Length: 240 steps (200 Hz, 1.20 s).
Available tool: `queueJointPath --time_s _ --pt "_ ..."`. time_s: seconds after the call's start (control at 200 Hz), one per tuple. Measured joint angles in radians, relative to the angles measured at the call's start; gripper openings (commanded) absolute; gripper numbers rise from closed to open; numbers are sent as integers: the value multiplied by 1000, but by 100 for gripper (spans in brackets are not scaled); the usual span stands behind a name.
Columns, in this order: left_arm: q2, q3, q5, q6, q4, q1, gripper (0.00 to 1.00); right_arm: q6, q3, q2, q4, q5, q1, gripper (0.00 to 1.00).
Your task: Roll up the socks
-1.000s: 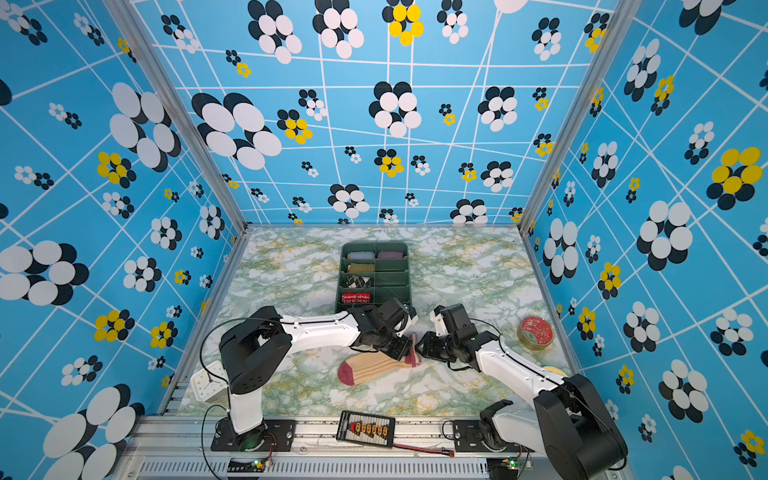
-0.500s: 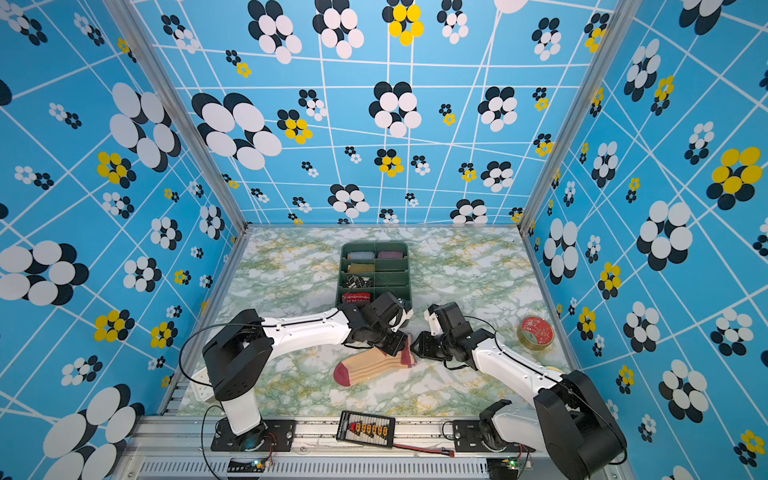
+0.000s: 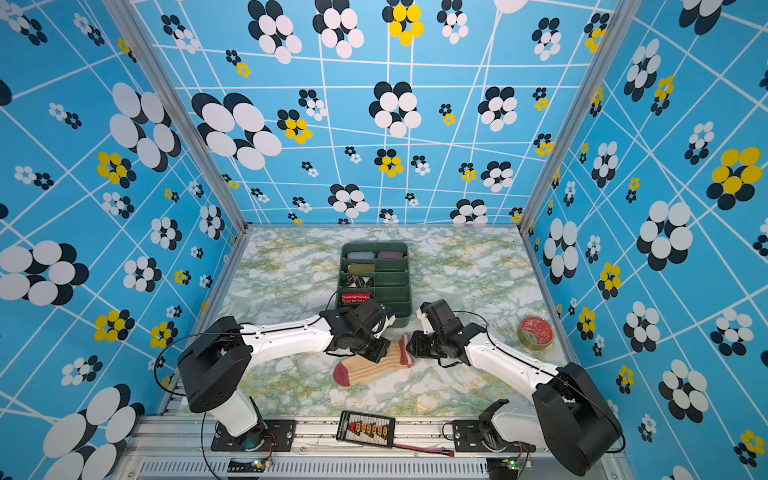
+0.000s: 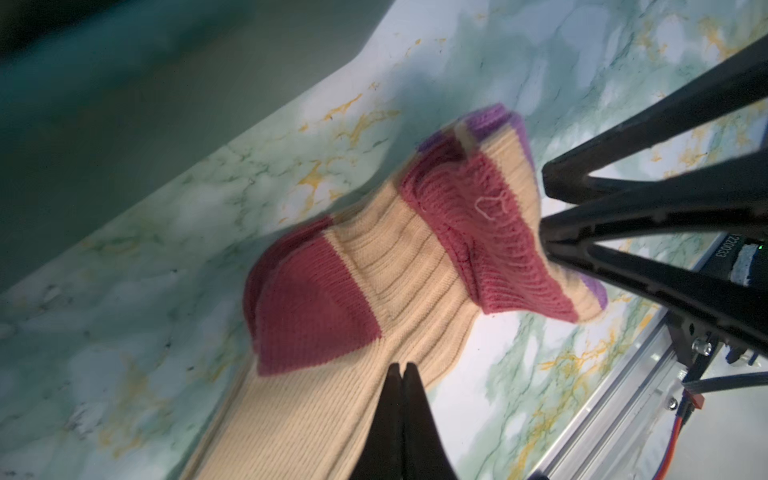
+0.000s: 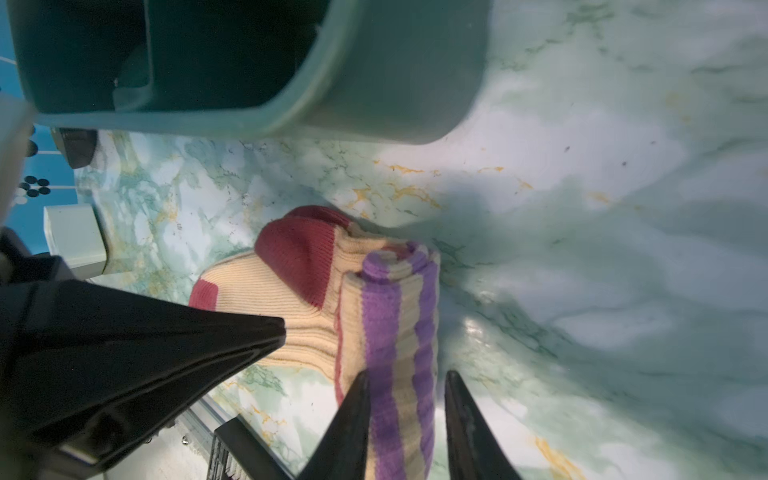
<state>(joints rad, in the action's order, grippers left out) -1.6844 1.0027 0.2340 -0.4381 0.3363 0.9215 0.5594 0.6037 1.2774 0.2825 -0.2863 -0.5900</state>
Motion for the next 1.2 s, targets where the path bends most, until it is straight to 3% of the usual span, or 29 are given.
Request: queueJointPath --time_s 0.67,1.2 --pt "59 -33 5 -7 -38 -32 3 -2 91 135 24 47 -87 30" --pt "27 -32 92 -26 -129 -32 3 -3 136 206 13 71 -115 30"
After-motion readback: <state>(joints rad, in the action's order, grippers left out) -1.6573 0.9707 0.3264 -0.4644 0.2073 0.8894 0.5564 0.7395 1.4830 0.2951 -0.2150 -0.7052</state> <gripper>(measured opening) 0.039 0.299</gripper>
